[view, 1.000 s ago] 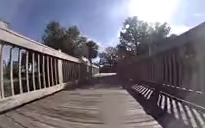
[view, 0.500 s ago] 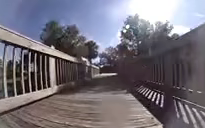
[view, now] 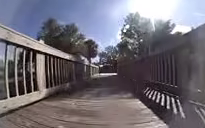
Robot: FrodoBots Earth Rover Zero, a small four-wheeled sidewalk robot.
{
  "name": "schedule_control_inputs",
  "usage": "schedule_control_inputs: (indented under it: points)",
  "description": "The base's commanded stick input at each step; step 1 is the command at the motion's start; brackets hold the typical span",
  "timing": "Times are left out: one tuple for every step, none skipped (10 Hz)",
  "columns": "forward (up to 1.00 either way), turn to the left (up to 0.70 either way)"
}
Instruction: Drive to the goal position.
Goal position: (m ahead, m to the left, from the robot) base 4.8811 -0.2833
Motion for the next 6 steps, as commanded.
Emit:
schedule_control_inputs:
  points:
    - [0.85, -0.07]
    - [0.85, -0.34]
    - [0.85, -0.34]
    - [0.85, -0.34]
    - [0.85, -0.11]
    - [0.85, 0.0]
